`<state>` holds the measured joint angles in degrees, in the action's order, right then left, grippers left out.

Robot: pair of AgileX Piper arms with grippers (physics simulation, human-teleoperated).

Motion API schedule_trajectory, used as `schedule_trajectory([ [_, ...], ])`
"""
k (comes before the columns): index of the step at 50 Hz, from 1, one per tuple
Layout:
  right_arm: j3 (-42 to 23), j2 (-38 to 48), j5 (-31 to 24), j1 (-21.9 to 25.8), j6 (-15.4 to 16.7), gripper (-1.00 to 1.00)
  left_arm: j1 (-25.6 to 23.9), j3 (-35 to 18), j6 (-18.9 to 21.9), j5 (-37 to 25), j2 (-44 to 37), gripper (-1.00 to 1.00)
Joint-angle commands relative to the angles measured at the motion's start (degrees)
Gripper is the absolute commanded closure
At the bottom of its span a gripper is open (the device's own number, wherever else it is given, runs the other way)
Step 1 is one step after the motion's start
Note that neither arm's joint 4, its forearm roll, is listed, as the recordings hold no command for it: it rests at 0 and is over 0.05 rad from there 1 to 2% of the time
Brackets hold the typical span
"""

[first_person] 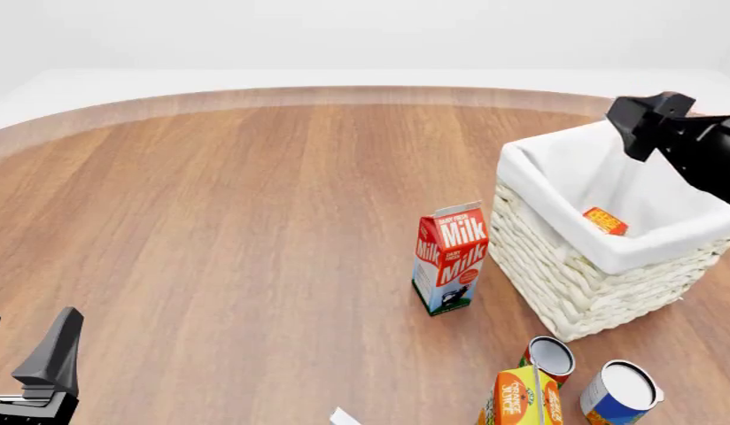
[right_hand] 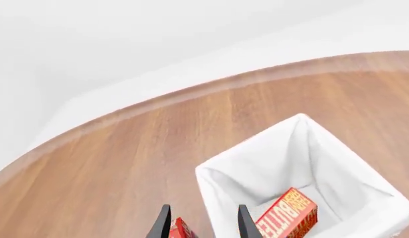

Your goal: Pick up the cream cheese box and the butter, and put them in the basket.

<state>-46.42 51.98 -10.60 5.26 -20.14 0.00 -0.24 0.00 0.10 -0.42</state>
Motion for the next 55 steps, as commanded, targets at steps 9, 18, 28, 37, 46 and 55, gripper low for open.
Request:
schedule_trajectory([
  [9,-5.9,-3.4,-7.5,8.0,3.8,-1.0,0.0,0.0,0.0,0.0,0.0,-1.0],
  [18,-5.9,-3.4,-7.5,8.0,3.8,-1.0,0.0,0.0,0.0,0.0,0.0,-1.0],
  [28,-15.8,-5.3,-18.9,21.4,11.2,-1.0,0.0,0.0,0.0,0.0,0.0,-1.0],
  [37,-15.2,-6.2,-20.1,28.5,13.9,-1.0,0.0,0.0,0.0,0.0,0.0,-1.0],
  [46,-15.0,-6.6,-20.6,30.5,14.6,-1.0,0.0,0.0,0.0,0.0,0.0,-1.0],
  [55,-15.8,-4.3,-21.6,33.5,17.5,-1.0,0.0,0.0,0.0,0.0,0.0,-1.0],
])
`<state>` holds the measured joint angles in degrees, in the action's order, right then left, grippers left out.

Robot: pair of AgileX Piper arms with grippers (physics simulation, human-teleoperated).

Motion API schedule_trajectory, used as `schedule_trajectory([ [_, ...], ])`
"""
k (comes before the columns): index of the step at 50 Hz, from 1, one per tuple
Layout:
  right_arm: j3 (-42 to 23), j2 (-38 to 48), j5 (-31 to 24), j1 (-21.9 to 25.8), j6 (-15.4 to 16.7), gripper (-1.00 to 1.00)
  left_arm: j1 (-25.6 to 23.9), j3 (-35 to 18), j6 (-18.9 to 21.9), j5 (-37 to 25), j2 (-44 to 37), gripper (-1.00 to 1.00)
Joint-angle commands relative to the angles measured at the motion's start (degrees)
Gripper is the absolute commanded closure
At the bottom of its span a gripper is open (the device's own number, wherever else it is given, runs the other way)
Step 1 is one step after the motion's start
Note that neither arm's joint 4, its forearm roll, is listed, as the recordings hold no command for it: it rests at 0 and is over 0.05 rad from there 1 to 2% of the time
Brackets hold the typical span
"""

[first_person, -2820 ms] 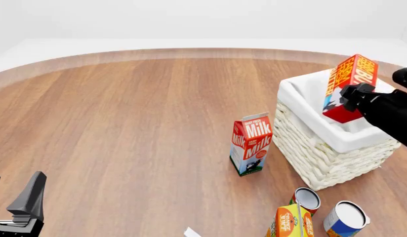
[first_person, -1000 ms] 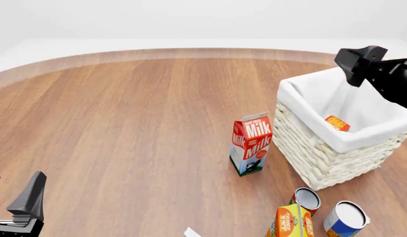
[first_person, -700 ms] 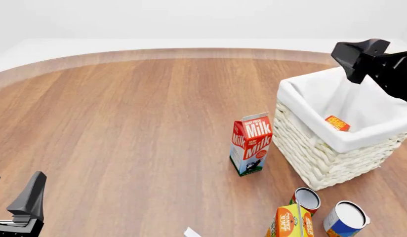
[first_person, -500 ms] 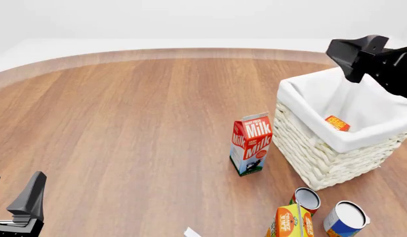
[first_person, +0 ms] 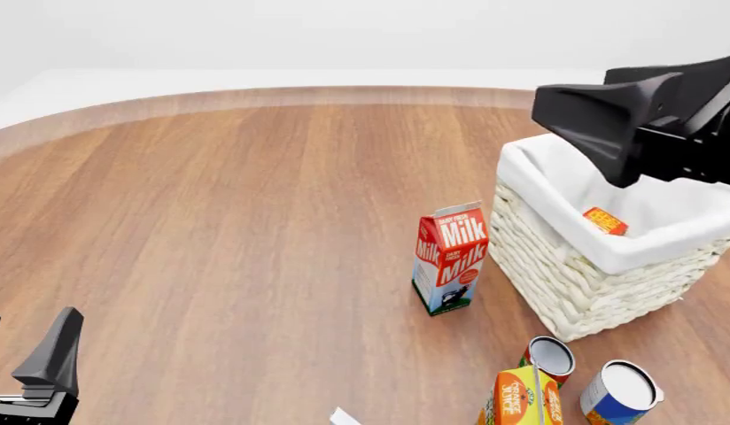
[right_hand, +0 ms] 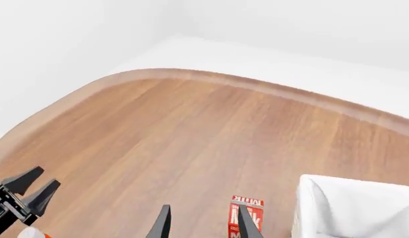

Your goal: Pick up the cream cheese box and the butter, and put them in the basket.

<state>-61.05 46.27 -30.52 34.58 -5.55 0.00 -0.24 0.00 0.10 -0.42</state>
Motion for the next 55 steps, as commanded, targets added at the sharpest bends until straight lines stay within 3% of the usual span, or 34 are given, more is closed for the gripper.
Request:
schedule_trajectory([
  [1,-1.3,1.9,-1.6,5.0,3.1,-1.0,0.0,0.0,0.0,0.0,0.0,-1.0],
  [23,-2.2,8.6,-0.5,11.4,6.2,-1.0,0.0,0.0,0.0,0.0,0.0,-1.0],
  [31,1.7,10.3,2.0,13.9,7.5,-1.0,0.0,0.0,0.0,0.0,0.0,-1.0],
  [55,4.9,13.6,4.8,17.5,5.7,-1.0,0.0,0.0,0.0,0.0,0.0,-1.0],
])
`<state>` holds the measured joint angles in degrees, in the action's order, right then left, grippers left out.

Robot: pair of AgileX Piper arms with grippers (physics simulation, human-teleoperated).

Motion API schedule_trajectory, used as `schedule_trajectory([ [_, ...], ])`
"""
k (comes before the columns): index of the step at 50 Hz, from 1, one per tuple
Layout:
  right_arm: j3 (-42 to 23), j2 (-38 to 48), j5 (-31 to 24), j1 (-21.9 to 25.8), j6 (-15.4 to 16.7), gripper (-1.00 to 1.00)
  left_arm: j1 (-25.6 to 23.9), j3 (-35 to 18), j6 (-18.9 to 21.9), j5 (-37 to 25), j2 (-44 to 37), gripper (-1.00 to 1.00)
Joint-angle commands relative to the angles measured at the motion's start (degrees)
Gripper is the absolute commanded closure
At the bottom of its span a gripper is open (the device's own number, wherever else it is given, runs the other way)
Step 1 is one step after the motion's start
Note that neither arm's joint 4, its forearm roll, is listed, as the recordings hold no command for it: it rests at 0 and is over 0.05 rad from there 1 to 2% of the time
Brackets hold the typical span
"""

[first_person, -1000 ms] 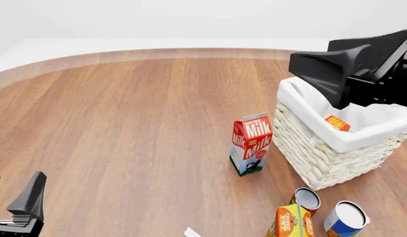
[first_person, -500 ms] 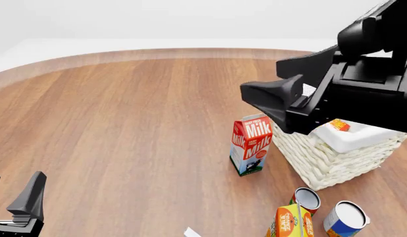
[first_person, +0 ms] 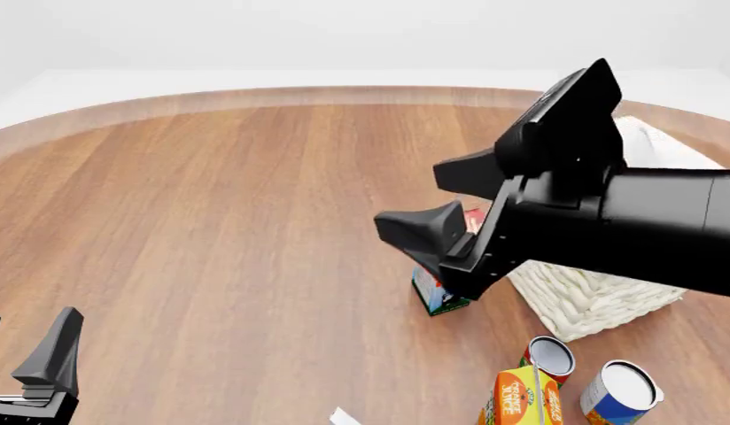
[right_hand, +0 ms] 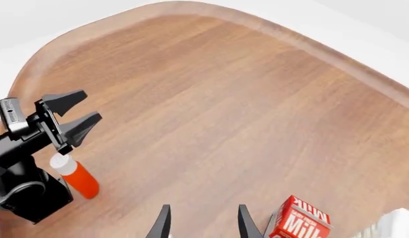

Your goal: Pick up the cream cheese box and the butter, and put them in the basket.

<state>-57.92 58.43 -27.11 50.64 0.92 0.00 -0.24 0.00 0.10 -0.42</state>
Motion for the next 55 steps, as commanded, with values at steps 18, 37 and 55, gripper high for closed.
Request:
schedule_trajectory([
  [18,3.8,4.8,3.6,3.7,-2.5,-1.0,0.0,0.0,0.0,0.0,0.0,-1.0],
  [37,6.4,7.3,6.0,5.2,-4.1,-1.0,0.0,0.0,0.0,0.0,0.0,-1.0],
  [55,5.1,13.6,7.0,8.0,-3.8,-1.0,0.0,0.0,0.0,0.0,0.0,-1.0],
])
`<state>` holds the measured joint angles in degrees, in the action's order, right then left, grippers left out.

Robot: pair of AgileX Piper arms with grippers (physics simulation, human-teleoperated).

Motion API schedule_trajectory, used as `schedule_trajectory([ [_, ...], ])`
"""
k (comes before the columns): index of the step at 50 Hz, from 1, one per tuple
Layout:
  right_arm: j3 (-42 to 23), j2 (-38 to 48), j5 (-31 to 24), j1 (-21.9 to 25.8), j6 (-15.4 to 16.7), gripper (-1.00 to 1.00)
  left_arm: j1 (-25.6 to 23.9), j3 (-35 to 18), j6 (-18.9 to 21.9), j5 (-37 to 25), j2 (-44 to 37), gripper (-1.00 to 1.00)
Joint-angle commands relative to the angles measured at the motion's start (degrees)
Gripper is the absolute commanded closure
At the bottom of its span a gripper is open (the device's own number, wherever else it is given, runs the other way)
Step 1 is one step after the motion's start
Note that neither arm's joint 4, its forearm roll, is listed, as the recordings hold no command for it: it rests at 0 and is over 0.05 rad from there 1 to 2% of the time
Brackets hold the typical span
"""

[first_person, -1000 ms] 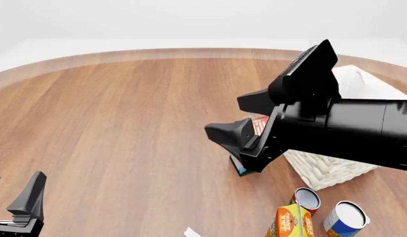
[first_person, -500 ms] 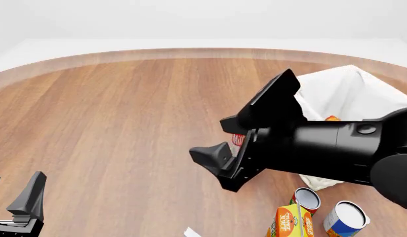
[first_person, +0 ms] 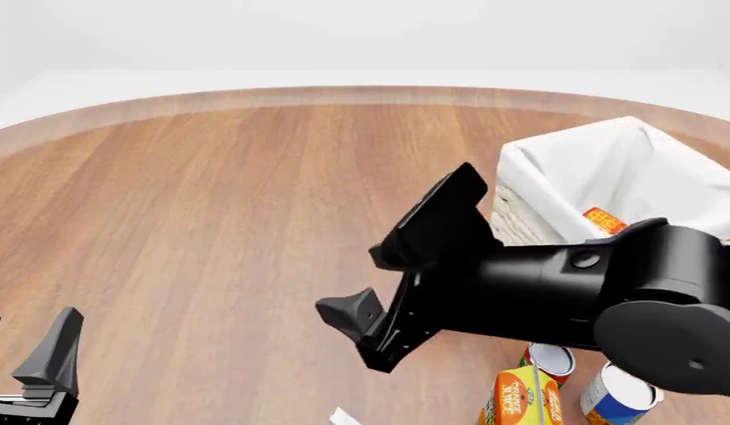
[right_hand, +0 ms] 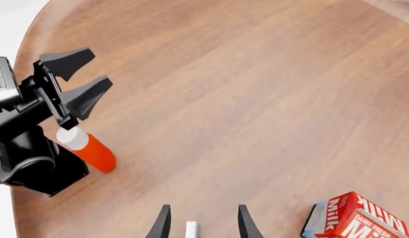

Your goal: Pick up the cream cheese box and the butter, and put them in the basket.

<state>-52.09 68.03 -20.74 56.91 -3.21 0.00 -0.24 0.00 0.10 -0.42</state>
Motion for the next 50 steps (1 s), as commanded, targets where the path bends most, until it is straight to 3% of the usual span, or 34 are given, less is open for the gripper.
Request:
schedule_trajectory([
  [1,-0.8,4.0,0.6,1.7,0.4,-1.0,0.0,0.0,0.0,0.0,0.0,-1.0],
  [23,-0.1,8.4,0.3,2.7,0.9,-1.0,0.0,0.0,0.0,0.0,0.0,-1.0],
  [34,4.2,9.1,2.7,2.1,-0.7,-1.0,0.0,0.0,0.0,0.0,0.0,-1.0],
  [50,5.3,10.6,3.6,2.2,-2.0,-1.0,0.0,0.0,0.0,0.0,0.0,-1.0],
])
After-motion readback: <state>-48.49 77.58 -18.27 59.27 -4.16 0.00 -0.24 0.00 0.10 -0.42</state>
